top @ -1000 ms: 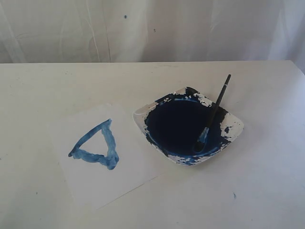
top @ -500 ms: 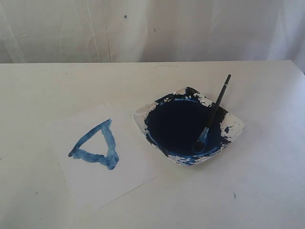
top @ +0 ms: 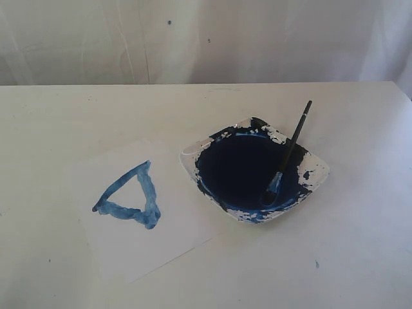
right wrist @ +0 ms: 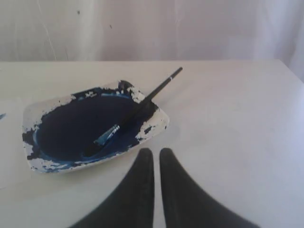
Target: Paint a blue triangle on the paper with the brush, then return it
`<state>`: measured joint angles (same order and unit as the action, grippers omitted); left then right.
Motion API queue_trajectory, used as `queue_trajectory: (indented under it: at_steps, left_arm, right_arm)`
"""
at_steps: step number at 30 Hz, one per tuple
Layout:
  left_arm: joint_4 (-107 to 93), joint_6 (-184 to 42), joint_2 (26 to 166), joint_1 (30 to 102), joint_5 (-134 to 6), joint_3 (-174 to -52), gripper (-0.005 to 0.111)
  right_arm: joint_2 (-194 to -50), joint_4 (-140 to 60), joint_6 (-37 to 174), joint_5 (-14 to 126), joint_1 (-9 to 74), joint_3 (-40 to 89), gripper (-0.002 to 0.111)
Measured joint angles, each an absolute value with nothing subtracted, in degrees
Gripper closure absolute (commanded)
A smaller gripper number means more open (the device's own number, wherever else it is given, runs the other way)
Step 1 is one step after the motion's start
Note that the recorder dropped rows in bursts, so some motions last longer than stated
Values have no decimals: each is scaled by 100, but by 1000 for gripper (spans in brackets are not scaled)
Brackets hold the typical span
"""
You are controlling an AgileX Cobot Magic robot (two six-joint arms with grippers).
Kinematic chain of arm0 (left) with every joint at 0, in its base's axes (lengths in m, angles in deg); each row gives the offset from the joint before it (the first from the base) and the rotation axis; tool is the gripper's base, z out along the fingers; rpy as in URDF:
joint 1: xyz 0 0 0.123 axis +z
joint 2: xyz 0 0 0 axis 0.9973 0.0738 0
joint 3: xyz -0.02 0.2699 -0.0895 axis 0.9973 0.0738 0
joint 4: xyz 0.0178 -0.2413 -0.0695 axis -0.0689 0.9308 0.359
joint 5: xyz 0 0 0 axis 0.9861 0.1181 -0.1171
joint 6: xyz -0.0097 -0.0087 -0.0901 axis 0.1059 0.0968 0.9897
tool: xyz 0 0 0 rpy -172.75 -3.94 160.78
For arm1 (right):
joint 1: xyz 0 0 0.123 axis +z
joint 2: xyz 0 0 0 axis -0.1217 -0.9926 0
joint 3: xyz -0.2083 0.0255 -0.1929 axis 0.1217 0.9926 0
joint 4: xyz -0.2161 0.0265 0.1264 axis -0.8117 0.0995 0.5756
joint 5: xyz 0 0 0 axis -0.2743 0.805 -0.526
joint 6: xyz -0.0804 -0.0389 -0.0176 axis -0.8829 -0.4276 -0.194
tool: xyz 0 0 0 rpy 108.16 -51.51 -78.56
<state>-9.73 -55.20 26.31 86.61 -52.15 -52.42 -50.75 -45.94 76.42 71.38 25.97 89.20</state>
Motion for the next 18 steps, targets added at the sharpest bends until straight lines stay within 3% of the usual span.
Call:
queue_trajectory:
  at_steps: [14, 18]
  left_arm:
    - [-973, -5520, 2631, 8661, -5215, -5242, 107]
    - [-973, -5520, 2631, 8661, -5215, -5242, 107]
  right_arm:
    - [-5075, -4585, 7642, 7582, 2581, 8920, 103]
    - [-5075, -4579, 7642, 7600, 2221, 8920, 103]
